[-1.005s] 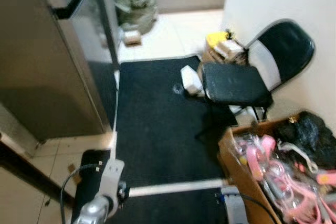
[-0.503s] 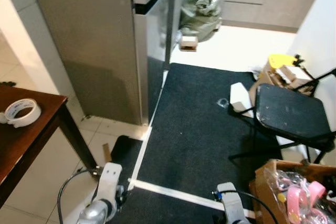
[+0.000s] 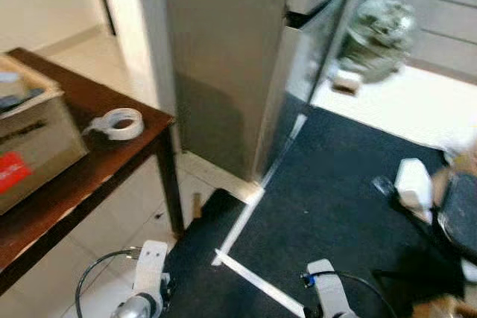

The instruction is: Picking trash to rubbish bin

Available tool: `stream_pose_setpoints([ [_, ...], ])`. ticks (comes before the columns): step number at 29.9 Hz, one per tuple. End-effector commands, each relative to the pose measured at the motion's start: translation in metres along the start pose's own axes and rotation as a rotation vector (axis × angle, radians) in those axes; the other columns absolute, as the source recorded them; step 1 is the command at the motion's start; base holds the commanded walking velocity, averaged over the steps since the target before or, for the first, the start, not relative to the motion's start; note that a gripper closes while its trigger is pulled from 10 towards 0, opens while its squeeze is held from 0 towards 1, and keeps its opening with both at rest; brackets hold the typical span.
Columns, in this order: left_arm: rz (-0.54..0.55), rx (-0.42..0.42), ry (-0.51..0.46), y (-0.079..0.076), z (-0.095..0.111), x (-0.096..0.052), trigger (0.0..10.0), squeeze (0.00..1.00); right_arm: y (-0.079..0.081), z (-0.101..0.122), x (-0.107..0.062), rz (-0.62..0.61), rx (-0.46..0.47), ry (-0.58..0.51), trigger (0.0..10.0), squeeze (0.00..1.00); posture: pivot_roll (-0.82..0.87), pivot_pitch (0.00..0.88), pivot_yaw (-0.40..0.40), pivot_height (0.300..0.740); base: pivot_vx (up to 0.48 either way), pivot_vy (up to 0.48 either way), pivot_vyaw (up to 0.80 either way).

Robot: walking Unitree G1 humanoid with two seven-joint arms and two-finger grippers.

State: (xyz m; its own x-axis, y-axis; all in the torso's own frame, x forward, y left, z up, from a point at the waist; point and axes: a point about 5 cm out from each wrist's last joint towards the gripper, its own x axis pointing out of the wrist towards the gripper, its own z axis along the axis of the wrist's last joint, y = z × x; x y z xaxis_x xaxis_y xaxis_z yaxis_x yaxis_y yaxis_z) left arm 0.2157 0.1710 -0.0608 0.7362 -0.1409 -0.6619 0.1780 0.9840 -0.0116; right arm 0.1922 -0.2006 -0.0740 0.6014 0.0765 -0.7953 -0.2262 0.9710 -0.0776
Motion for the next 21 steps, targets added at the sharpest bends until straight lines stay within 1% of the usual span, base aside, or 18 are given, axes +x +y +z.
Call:
stream_pose_setpoints([
  [1, 0.007, 0.018, 0.022, 0.0029, -0.0021, -0.0006, 10.0, 0.0, 0.0012, -0.0086, -0.0016, -0.007, 0.009, 0.022, 10.0, 0.0, 0.04, 0.115, -0.046, 0.74, 0.0, 0.0, 0.8],
  [9, 0.001, 0.039, 0.037, 0.0048, -0.0008, 0.0001, 10.0, 0.0, 0.0049, -0.0085, -0.0009, -0.002, 0.019, 0.019, 10.0, 0.0, 0.04, 0.113, -0.034, 0.74, 0.0, 0.0, 0.8],
  [21, -0.008, 0.037, 0.04, 0.0032, 0.0, 0.0008, 10.0, 0.0, 0.008, -0.0095, -0.0005, 0.004, 0.017, 0.021, 10.0, 0.0, 0.04, 0.112, -0.028, 0.74, 0.0, 0.0, 0.8],
])
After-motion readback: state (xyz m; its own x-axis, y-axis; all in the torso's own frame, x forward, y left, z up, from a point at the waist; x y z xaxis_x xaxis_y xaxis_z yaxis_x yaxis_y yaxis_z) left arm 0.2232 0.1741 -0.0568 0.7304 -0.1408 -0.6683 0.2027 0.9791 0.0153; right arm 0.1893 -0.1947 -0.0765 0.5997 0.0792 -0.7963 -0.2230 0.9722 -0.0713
